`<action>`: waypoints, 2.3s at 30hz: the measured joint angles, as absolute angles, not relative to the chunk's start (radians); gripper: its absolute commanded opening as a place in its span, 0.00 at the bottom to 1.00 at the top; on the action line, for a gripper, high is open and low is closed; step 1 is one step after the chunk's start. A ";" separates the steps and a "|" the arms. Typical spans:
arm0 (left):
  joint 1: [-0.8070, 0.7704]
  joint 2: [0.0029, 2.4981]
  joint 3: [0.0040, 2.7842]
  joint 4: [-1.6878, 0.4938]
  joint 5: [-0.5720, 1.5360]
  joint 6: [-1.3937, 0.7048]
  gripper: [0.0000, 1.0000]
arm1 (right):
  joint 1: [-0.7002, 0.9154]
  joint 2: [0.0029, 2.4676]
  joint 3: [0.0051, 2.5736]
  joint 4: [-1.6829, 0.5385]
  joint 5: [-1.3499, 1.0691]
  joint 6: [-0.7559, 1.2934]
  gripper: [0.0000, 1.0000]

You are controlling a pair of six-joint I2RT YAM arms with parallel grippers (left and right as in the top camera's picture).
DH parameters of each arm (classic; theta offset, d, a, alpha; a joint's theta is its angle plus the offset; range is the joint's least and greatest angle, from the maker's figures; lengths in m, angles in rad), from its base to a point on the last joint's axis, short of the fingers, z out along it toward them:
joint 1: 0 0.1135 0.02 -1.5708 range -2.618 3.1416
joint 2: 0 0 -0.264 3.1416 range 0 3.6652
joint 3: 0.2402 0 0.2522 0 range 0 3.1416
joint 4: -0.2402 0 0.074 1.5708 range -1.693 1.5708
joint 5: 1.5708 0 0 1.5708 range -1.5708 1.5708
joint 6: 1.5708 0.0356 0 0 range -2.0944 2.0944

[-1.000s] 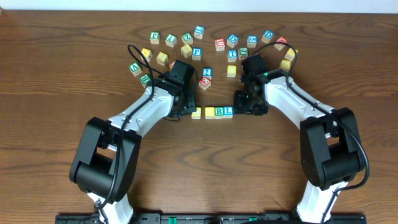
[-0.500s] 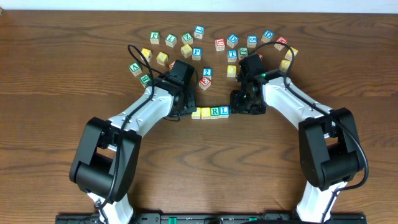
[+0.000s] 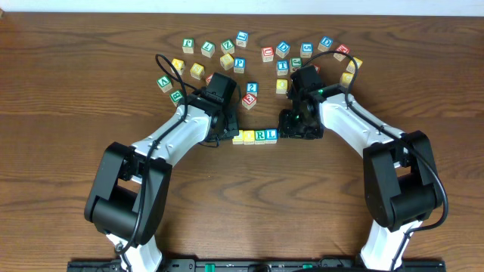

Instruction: Spell out CORL

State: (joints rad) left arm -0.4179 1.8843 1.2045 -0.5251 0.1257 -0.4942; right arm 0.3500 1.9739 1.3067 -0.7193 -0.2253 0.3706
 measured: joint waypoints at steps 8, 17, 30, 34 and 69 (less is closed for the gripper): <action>-0.418 1.884 1.205 -0.525 0.126 -0.494 0.22 | 0.350 1.974 1.307 -0.721 -0.229 0.375 0.49; -0.418 1.884 1.205 -0.525 0.126 -0.494 0.22 | 0.350 1.974 1.307 -0.731 -0.236 0.390 0.47; -0.418 1.884 1.205 -0.527 0.126 -0.494 0.22 | 0.350 1.974 1.307 -0.738 -0.249 0.423 0.47; -0.418 1.884 1.205 -0.527 0.126 -0.494 0.22 | 0.350 1.974 1.307 -0.739 -0.252 0.429 0.46; 0.009 1.380 1.235 -0.737 0.128 -0.361 0.22 | 0.308 1.860 1.380 -0.667 -0.309 0.326 0.51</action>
